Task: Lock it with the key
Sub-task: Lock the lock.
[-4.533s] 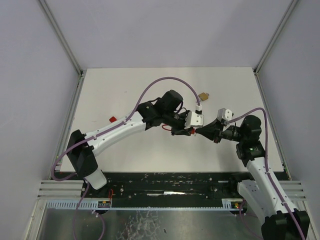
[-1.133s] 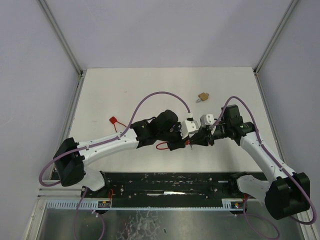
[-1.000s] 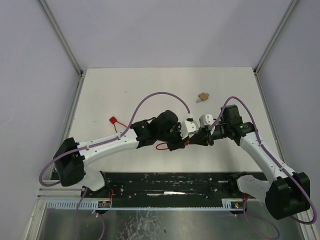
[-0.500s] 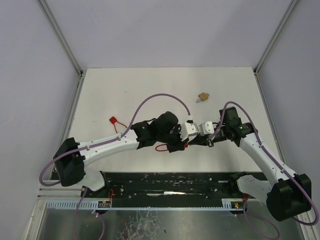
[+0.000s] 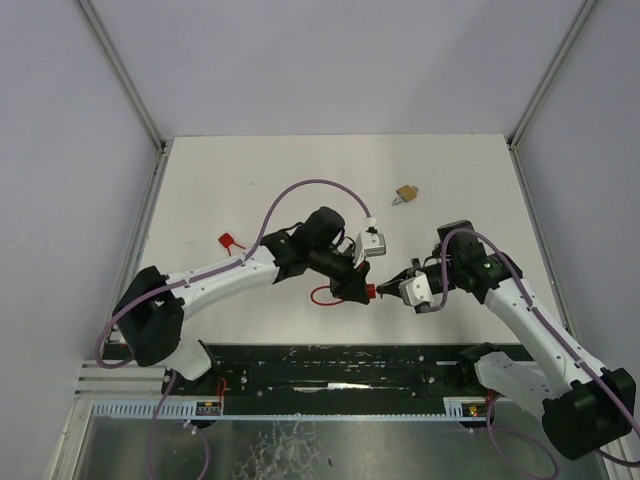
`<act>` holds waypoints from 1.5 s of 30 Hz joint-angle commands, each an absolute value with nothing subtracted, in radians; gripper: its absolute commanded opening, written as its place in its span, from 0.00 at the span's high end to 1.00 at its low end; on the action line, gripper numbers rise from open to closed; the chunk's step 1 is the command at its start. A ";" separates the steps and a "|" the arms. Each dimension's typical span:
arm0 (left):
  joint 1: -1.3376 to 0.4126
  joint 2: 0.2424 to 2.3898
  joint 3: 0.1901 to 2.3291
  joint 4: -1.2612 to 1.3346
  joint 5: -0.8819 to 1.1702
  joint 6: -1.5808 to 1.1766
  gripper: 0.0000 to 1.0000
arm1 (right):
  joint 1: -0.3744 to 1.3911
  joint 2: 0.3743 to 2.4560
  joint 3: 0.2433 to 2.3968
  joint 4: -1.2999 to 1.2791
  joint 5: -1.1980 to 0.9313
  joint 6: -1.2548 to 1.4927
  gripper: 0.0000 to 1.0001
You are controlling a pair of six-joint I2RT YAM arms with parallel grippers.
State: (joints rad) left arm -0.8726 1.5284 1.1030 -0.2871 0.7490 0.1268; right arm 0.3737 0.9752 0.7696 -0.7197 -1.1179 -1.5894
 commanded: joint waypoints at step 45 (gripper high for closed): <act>-0.999 1.429 1.168 -0.437 0.308 0.403 1.00 | 0.305 1.065 0.652 -0.261 -1.307 -0.769 0.49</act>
